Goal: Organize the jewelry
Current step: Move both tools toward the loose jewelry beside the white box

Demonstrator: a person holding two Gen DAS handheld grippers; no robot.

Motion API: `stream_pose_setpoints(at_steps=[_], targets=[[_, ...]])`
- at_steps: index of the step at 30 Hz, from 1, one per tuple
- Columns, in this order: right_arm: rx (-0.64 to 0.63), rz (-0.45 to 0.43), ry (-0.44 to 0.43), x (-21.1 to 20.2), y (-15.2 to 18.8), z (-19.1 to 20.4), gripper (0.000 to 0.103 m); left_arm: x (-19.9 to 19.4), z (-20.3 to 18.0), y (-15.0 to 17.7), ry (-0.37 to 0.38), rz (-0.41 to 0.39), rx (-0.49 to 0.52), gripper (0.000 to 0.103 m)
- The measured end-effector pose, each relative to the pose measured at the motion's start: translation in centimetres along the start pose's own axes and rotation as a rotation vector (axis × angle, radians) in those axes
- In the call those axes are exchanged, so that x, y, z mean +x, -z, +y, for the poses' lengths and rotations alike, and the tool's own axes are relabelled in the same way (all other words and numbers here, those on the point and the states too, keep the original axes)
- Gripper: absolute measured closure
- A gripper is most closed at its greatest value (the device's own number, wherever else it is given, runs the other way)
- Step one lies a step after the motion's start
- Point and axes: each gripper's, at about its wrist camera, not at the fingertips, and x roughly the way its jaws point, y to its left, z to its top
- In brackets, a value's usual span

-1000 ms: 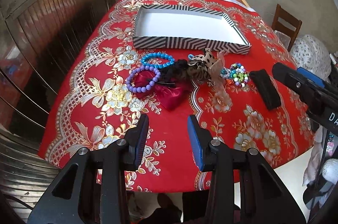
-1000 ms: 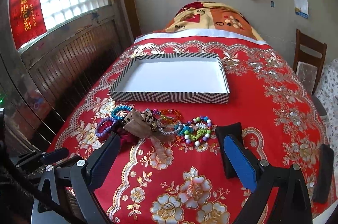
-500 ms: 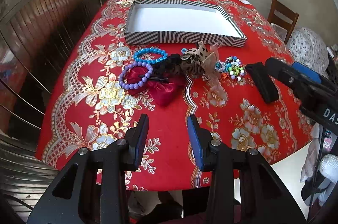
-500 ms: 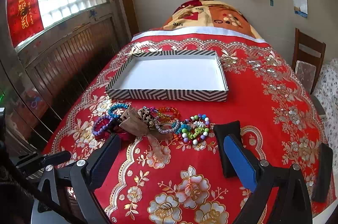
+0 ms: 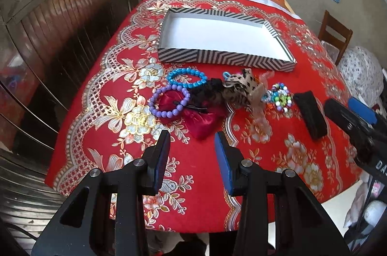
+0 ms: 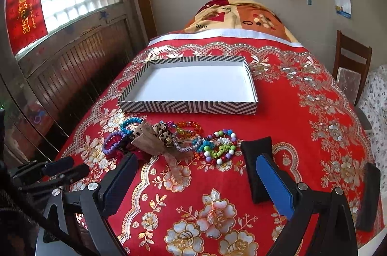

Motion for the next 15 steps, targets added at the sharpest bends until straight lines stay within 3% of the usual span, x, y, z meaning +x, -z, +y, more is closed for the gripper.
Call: stream_pose_setpoints(at_steps=[15], targets=[[-0.013, 0.005, -0.002, -0.37, 0.37, -0.58, 0.006, -0.01, 0.06, -0.59, -0.039, -0.022, -0.004, 0.066]])
